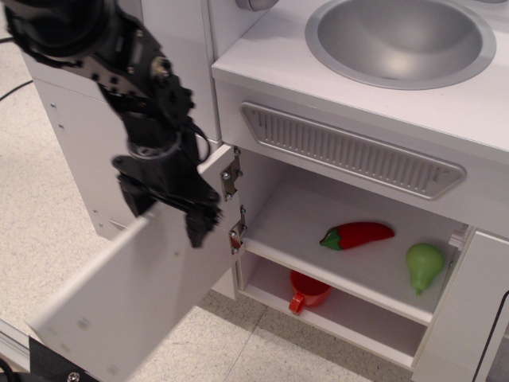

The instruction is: Close cabinet

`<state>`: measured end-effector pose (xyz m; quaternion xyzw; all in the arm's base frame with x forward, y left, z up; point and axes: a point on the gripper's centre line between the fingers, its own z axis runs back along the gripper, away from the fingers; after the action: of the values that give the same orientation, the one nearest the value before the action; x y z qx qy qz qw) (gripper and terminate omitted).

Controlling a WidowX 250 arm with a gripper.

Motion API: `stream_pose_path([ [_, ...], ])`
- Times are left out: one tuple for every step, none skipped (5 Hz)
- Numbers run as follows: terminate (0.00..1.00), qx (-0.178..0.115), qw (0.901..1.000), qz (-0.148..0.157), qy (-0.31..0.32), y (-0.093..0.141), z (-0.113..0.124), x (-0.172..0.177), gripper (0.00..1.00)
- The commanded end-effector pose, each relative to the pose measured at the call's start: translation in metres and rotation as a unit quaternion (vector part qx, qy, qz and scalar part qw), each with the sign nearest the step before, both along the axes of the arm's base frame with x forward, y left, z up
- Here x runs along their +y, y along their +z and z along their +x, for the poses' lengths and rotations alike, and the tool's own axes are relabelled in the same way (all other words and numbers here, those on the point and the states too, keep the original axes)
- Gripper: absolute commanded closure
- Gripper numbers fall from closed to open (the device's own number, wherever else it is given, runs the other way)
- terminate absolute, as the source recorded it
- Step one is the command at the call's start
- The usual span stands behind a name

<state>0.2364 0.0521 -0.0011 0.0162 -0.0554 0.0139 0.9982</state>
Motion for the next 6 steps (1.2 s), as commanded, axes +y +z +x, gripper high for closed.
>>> stream_pose_path([
  [0.00,-0.018,0.9995,-0.026,-0.003,0.018,0.024,-0.060,0.00],
  [0.00,-0.034,0.9986,-0.038,0.011,0.029,0.038,-0.085,0.00],
  [0.00,-0.053,0.9961,-0.069,-0.010,0.058,0.029,-0.084,0.00],
  [0.00,-0.044,0.9969,-0.057,-0.031,0.070,0.004,-0.066,0.00],
  [0.00,-0.042,0.9966,-0.014,-0.068,0.044,-0.021,-0.043,0.00],
  [0.00,-0.030,0.9941,0.028,-0.101,0.009,-0.033,-0.028,0.00],
])
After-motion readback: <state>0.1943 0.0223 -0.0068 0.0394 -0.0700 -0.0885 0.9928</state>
